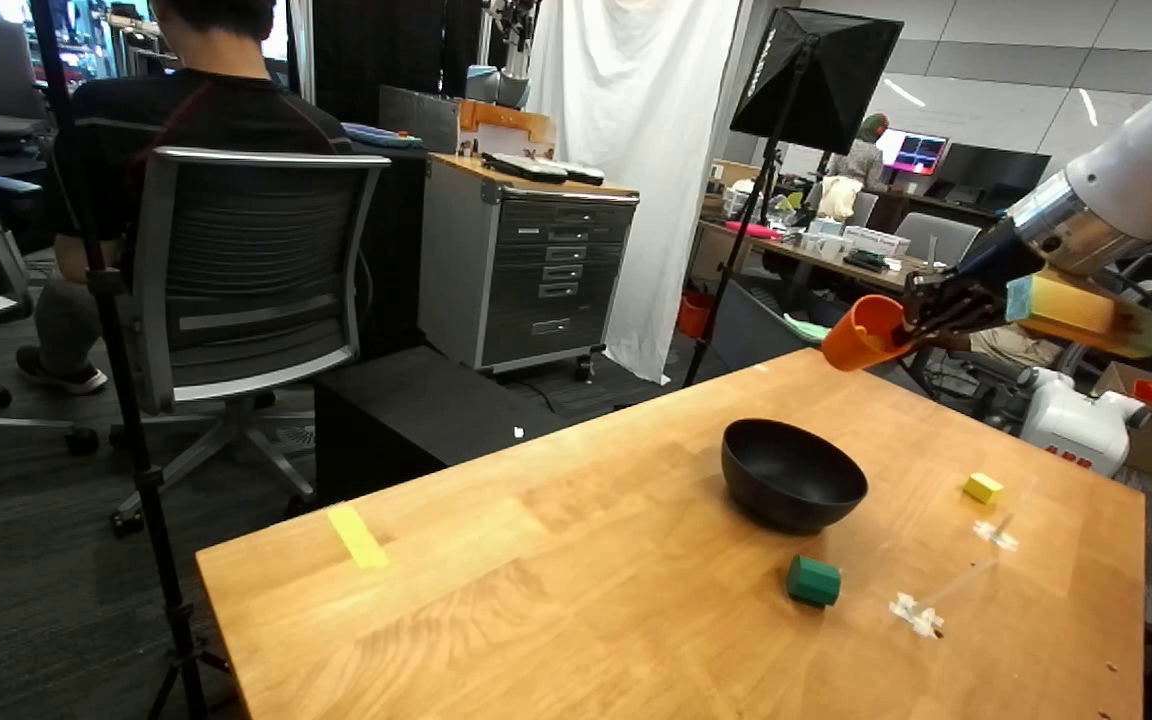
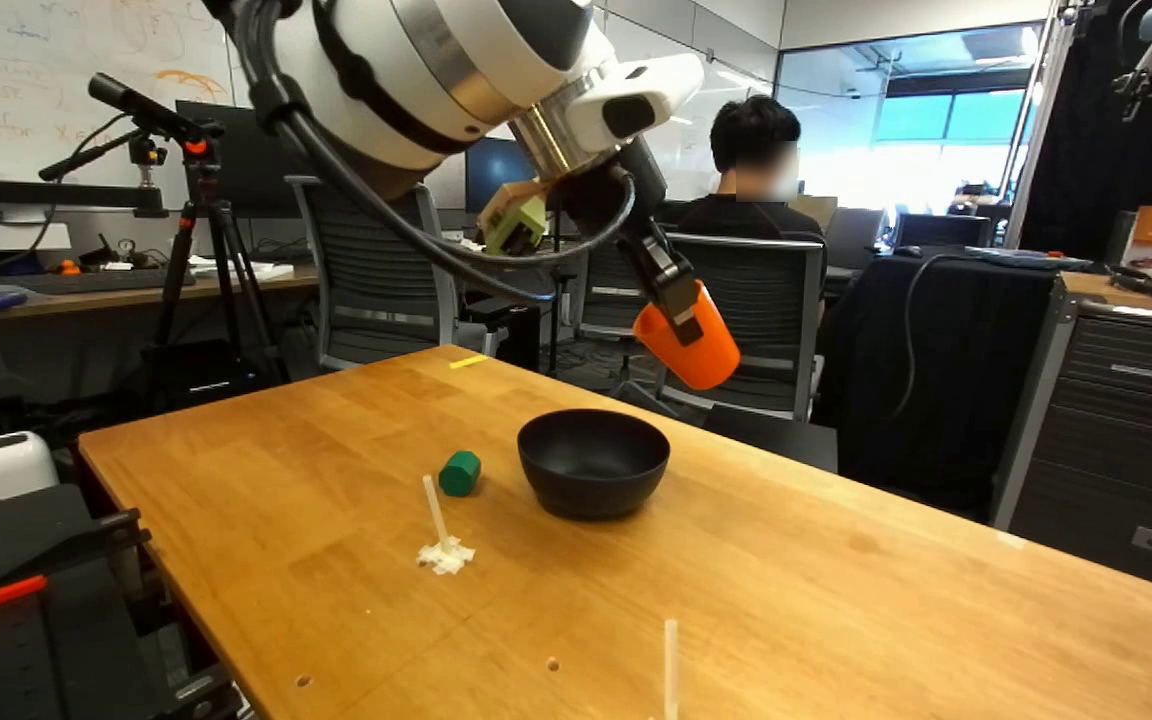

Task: Pour the contents of the cup into the bowl

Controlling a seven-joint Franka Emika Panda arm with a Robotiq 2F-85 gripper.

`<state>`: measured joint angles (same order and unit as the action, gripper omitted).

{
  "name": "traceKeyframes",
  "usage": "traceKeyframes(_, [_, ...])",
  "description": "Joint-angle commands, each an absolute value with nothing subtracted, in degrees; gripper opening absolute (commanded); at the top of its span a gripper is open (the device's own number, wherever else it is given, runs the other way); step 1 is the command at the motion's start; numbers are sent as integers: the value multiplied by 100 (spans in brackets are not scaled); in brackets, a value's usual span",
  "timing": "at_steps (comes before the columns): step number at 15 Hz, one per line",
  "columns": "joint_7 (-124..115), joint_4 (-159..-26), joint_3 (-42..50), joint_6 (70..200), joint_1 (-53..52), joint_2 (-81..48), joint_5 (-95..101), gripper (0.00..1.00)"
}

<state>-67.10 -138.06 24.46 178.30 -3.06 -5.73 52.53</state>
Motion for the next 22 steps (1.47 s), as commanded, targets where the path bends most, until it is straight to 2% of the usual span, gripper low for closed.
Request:
traceKeyframes(1, [-8098, -13557, 2827, 17799, -667, -494, 6693, 3])
traceKeyframes(12, [-12691, -13421, 2398, 16553, -1260, -283, 11156, 3])
traceKeyframes(22, [-14242, -13966, 2107, 15041, -1470, -329, 12429, 2])
